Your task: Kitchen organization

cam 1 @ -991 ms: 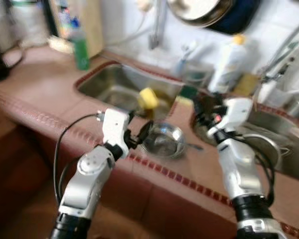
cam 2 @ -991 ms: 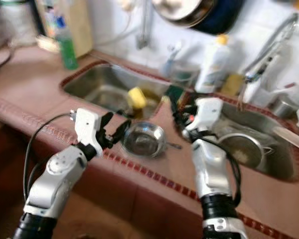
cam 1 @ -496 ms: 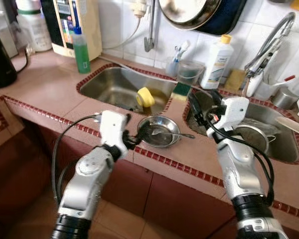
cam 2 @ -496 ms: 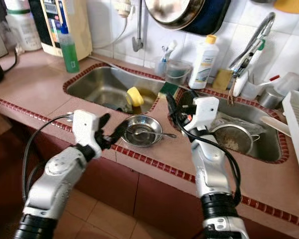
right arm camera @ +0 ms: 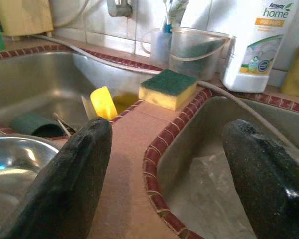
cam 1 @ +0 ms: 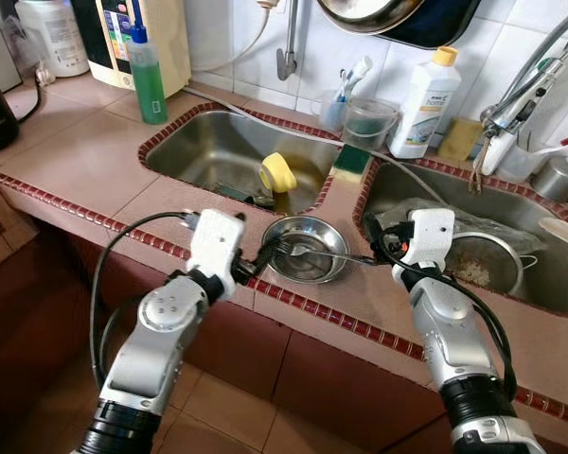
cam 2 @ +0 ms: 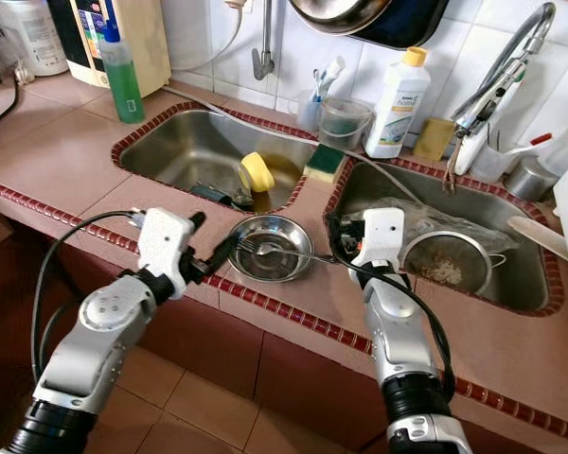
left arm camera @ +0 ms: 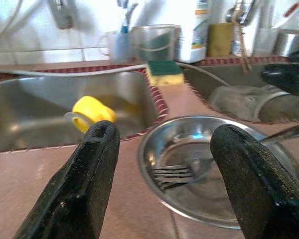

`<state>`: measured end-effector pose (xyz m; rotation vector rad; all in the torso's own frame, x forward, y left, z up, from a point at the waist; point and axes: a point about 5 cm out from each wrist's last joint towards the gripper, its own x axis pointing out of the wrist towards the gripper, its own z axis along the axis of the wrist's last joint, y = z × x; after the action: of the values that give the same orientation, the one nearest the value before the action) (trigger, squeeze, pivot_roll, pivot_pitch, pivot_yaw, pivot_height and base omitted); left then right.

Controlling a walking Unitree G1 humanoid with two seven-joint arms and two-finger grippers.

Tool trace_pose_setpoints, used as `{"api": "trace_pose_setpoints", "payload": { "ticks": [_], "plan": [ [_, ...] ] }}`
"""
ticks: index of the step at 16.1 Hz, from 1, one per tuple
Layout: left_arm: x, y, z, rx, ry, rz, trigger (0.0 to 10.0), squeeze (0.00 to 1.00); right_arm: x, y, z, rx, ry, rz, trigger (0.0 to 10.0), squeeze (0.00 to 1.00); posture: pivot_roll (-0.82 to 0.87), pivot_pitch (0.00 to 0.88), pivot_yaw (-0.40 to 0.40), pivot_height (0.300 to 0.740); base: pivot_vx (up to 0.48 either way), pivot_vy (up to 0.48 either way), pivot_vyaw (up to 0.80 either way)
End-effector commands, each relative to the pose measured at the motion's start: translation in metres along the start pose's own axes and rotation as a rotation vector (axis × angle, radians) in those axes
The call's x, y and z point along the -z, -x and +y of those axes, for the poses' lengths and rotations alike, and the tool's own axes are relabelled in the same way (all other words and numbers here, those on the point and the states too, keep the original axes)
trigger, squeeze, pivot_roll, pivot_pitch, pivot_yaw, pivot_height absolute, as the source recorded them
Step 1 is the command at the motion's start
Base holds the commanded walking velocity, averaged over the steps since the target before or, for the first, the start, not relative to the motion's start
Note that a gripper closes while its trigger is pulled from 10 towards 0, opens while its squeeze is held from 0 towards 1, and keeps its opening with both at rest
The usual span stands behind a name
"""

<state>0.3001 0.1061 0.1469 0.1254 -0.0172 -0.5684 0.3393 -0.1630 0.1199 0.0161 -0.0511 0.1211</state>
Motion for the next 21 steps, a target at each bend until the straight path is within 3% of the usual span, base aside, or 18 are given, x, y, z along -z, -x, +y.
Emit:
{"api": "trace_pose_setpoints", "payload": {
  "ticks": [1, 7, 12, 14, 21],
  "plan": [
    [-0.008, 0.0, -0.004, 0.032, -0.053, -0.026, 10.0, 0.0, 0.0, 0.002, -0.004, 0.029, -0.004, 0.006, 10.0, 0.0, 0.0, 0.0, -0.092, 0.74, 0.0, 0.0, 0.0],
    [-0.005, 0.005, -0.018, 0.141, -0.12, -0.028, 10.0, 0.0, 0.022, 0.016, 0.001, 0.108, -0.156, 0.069, 10.0, 0.0, 0.0, 0.0, -0.098, 0.74, 0.0, 0.0, 0.0],
    [-0.002, 0.006, -0.027, 0.181, -0.124, -0.024, 10.0, 0.0, 0.024, 0.017, 0.004, 0.127, -0.27, 0.077, 10.0, 0.0, 0.01, 0.0, -0.1, 0.74, 0.0, 0.0, 0.0],
    [-0.001, 0.007, -0.03, 0.205, -0.138, -0.017, 10.0, 0.0, 0.03, 0.017, 0.01, 0.12, -0.404, 0.117, 10.0, 0.0, 0.01, 0.0, -0.102, 0.74, 0.0, 0.0, 0.0],
    [-0.001, 0.008, -0.04, 0.249, -0.137, -0.022, 10.0, 0.0, 0.041, 0.02, 0.02, 0.106, -0.637, 0.213, 10.0, 0.0, 0.02, 0.0, -0.102, 0.74, 0.0, 0.0, 0.0]
  ]
}}
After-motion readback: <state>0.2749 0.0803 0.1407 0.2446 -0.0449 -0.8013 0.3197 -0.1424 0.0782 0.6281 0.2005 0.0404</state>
